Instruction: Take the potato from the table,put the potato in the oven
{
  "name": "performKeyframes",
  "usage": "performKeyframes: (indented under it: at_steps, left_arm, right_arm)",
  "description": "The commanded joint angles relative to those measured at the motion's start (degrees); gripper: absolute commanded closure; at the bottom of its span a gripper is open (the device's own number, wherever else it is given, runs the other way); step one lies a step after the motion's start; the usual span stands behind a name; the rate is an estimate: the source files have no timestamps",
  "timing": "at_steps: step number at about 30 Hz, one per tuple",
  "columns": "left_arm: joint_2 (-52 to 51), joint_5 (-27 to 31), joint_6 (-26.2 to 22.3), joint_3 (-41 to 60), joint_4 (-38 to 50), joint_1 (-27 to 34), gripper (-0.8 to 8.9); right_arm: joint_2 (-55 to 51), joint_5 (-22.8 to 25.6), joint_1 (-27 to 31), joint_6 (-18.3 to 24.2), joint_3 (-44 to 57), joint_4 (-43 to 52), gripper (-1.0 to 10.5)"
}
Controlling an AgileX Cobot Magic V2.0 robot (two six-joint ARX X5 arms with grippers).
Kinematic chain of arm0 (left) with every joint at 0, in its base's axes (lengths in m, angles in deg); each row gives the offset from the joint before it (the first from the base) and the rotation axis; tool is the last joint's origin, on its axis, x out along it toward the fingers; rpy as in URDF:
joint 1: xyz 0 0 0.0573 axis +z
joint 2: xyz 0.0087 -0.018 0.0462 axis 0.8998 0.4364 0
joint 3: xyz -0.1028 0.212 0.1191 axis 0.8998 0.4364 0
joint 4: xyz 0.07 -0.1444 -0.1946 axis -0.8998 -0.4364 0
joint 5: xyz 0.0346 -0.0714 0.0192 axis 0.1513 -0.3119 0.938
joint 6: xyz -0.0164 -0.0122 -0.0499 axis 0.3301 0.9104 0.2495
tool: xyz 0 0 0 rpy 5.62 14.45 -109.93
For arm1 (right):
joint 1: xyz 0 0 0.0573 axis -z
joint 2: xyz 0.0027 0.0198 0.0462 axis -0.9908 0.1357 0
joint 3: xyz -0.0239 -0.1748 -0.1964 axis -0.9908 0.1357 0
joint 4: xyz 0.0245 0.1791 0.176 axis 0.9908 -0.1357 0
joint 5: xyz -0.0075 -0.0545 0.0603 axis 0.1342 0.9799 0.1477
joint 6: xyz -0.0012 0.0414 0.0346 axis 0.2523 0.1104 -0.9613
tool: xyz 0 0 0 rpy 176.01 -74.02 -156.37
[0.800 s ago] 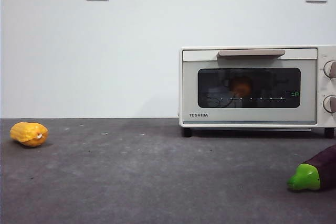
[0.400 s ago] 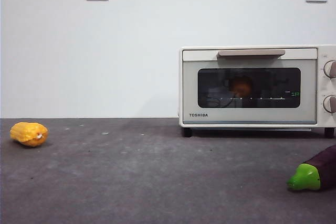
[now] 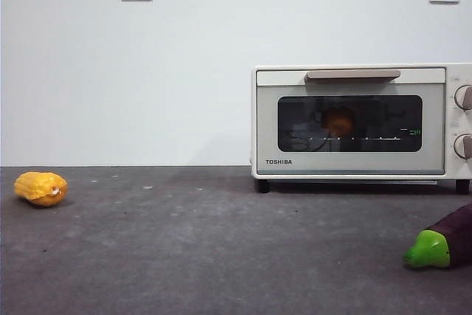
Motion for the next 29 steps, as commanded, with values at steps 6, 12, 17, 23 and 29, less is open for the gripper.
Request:
performKeyframes:
  at_steps: [6, 12, 17, 23, 29]
  left_arm:
    - [0.2, 0.1, -0.2, 0.5, 0.6, -0.1, 8.17]
    - [0.5, 0.1, -0.2, 0.5, 0.6, -0.1, 8.17]
    - [0.9, 0.1, -0.2, 0.5, 0.6, -0.1, 8.17]
    - [0.9, 0.1, -0.2, 0.5, 0.6, -0.1, 8.17]
    - [0.9, 0.1, -0.2, 0.5, 0.6, -0.1, 8.17]
  right_arm:
    - [-0.1, 0.0, 0.1, -0.6, 0.5, 0.2, 9.5]
    - [-0.1, 0.1, 0.1, -0.6, 0.5, 0.2, 9.5]
    - [-0.1, 0.1, 0.1, -0.6, 0.5, 0.2, 9.5]
    - [-0.1, 0.0, 0.6, -0.6, 0.5, 0.2, 9.5]
    - [-0.1, 0.1, 1.9, -0.6, 0.5, 0.2, 9.5]
